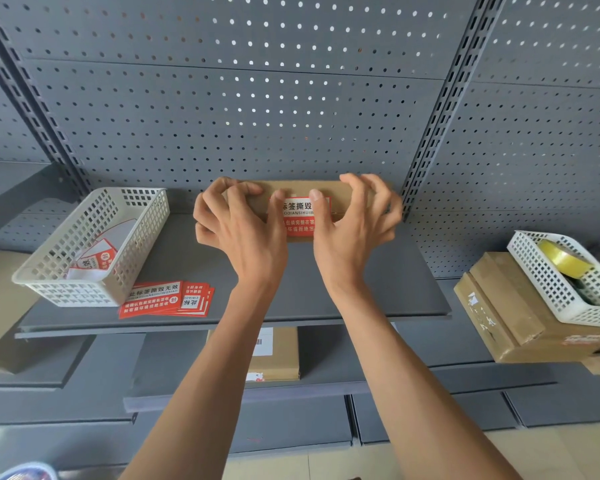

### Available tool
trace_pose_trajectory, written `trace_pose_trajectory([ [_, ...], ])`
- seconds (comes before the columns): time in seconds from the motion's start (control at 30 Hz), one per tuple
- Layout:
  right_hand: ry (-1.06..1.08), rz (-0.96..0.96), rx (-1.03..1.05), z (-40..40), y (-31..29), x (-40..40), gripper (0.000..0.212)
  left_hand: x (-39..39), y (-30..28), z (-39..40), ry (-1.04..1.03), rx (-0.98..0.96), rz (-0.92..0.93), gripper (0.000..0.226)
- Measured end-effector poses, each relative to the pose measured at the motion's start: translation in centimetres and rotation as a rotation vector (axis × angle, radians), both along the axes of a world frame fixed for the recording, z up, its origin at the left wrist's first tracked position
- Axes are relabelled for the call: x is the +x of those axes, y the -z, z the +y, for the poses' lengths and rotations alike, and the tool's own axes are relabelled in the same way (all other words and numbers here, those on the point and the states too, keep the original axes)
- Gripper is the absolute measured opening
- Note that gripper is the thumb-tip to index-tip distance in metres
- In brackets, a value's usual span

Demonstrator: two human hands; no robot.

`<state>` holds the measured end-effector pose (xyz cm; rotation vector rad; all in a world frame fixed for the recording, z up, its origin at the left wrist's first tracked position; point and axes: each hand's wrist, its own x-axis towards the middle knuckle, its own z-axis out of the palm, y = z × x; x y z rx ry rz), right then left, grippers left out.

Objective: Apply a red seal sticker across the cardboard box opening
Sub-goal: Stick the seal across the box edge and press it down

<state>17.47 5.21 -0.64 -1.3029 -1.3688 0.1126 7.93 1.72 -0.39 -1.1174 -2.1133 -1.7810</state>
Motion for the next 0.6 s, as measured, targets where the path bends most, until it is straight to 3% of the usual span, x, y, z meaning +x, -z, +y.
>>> trace_pose_trajectory([
  [0.33,0.003,0.037,0.007,0.50,-0.07,0.22,0.020,-0.31,-0.11,-0.29,0.022,0.021,-0.019,0.006],
  [0.5,-0.010,0.035,-0.013,0.48,-0.07,0.34,0.021,-0.20,-0.31,-0.50,0.037,0.002,-0.020,0.010],
  [0.6,-0.017,-0.006,-0.015,0.10,-0.19,0.29,0.028,-0.28,-0.26,-0.77,0.059,-0.030,0.019,0.032],
])
